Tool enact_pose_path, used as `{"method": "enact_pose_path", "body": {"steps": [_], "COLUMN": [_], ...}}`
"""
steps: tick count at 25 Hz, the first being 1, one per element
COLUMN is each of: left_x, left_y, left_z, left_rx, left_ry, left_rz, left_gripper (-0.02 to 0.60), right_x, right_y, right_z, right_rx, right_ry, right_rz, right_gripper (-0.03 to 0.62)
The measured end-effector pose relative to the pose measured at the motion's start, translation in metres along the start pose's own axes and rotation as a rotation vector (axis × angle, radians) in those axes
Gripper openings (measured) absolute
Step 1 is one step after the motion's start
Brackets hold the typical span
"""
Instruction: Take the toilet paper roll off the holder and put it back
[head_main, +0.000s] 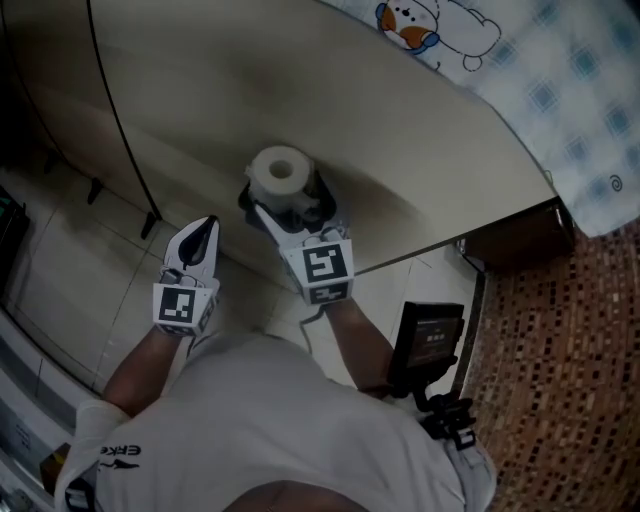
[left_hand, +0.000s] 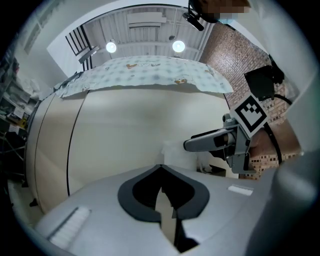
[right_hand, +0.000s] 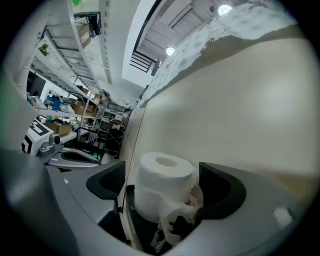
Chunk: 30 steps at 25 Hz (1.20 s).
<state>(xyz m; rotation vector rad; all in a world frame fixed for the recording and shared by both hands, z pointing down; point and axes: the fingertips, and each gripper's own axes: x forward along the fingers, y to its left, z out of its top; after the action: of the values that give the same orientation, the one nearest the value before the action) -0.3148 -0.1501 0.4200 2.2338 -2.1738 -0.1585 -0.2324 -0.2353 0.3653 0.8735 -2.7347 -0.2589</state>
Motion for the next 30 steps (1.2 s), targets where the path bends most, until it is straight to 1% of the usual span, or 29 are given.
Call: {"method": "enact_pose_path", "body": {"steps": [2,4,6,8,11,14,16,19,22,26,30], "left_x": [0.003,0.006,0.009,0.011,0.013,0.014,0.014,0.014,0.015,0.018,0.022], "left_y": [0.004,0.009,0.011,0.013,0.017,0.02,0.02,0.02,0.016,0.007,-0.009], "left_z": [0.001,0.0,-0.004,-0.008,-0.011,-0.009,-0.01,-0.012,-0.014,-0.011,-0.016], "left_rx": [-0.006,-0.013,-0.008,0.003,-0.007,-0.008,-0.001,0.008,0.002,0.01,0.037], "left_ry": [0.007,0.019,0.012,0.006,0.016,0.04,0.046,0.031,0.038,0.041,0.036], "left_rz": [0.009,0.021,0.011,-0.002,0.003,0.01,0.002,-0.009,-0.018,-0.034,-0.076], "left_gripper": [0.002,0.002,0.002,0.002,0.002,0.002,0.002,0.002,0.002,0.002,0.002], "right_x": [0.008,0.016,0.024,0.03,0.037,0.04,0.039,0.034,0.023,0.001,-0.025], "right_y": [-0.002,-0.002,-0.002,-0.003,-0.004,-0.003,-0.003,-0.002,-0.003,-0.012,-0.027], "right_z": [-0.005,-0.011,-0.016,-0.021,-0.028,-0.03,-0.029,-0.026,-0.019,-0.007,-0.003], "right_rx": [0.02,0.034,0.043,0.046,0.037,0.018,0.017,0.008,0.007,0.006,0.024], "right_ry": [0.027,0.055,0.083,0.11,0.149,0.166,0.164,0.151,0.116,0.044,0.0], "right_rz": [-0.004,-0.002,0.0,-0.005,-0.015,-0.027,-0.028,-0.03,-0.04,-0.085,-0.14], "right_gripper": [0.5,0.515,0.522,0.522,0.52,0.476,0.465,0.457,0.454,0.453,0.453]}}
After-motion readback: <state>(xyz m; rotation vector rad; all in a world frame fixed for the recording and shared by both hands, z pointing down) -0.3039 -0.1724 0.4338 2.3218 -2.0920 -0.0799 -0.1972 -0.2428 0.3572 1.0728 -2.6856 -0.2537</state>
